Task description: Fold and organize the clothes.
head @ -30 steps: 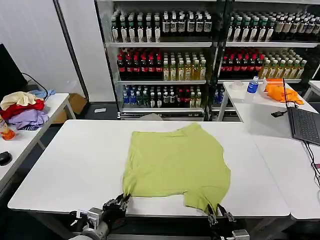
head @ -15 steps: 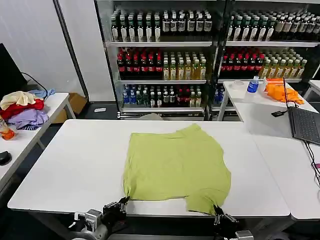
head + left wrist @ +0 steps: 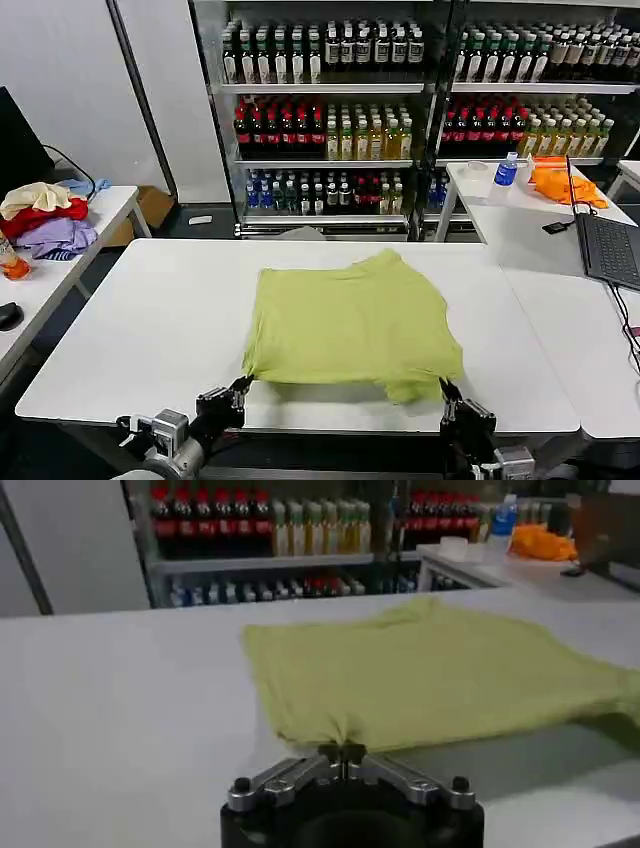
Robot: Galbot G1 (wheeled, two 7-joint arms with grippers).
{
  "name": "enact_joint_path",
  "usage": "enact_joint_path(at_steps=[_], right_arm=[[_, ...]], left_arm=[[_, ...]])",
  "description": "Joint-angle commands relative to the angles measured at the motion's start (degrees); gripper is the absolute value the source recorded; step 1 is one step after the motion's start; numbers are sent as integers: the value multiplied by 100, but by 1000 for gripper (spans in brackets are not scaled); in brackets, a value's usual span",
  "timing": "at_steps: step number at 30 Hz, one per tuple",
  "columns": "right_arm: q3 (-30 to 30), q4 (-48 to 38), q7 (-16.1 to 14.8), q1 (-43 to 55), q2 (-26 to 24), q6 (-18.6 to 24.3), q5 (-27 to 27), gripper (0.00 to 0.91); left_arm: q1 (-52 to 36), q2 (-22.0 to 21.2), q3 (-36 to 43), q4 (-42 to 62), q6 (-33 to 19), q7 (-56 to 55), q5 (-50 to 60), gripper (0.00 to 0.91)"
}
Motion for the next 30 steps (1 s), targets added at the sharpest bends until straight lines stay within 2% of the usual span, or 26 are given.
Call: enact_joint_path(at_steps=[1,15,30], right_arm=[[63,-262,-43,684,-208,30,66,0],[-664,-1568,-151,2397,-549,-112,84,0],[-1186,-2640,-248,3117,-494,-75,-166,0]], left_arm=[[-627,186,98,348,-44,2,-120,71],[-2055,279,855,1637,-52,-2,-180,71],[-2758,29,1348,2450,-133,-26,137,81]])
